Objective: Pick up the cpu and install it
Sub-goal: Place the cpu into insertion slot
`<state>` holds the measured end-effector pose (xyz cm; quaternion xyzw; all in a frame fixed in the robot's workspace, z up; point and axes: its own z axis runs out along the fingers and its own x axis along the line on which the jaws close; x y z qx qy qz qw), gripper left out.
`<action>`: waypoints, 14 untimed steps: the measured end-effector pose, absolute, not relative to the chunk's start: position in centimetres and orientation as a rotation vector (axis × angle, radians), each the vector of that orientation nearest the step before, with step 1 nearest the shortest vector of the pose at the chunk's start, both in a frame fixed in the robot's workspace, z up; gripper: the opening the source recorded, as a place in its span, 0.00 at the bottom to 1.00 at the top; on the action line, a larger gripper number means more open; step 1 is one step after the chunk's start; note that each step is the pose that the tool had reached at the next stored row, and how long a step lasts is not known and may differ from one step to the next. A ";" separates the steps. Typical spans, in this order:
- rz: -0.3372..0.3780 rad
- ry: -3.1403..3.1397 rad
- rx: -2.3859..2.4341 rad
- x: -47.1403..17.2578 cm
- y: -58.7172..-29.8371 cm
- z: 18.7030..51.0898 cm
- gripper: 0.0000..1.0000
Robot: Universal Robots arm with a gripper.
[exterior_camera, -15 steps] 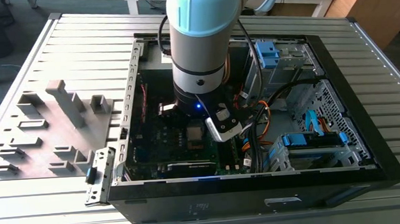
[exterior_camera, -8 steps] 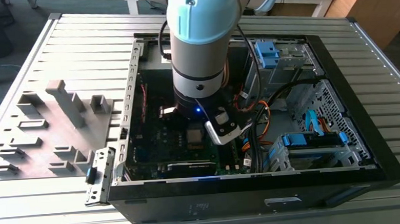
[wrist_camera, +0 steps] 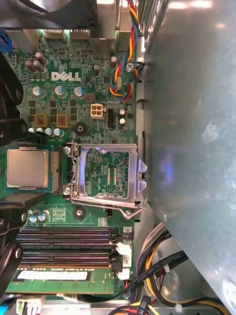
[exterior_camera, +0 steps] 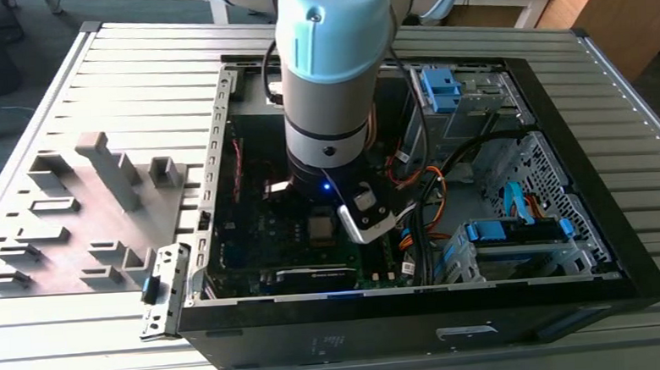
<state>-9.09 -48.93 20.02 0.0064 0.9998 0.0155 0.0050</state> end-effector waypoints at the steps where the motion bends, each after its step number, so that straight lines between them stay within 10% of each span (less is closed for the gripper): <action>1: 0.048 3.131 0.020 -9.1 -48.9 19.9 0.47; 14: 0.048 3.131 0.020 -9.0 -48.9 19.1 0.47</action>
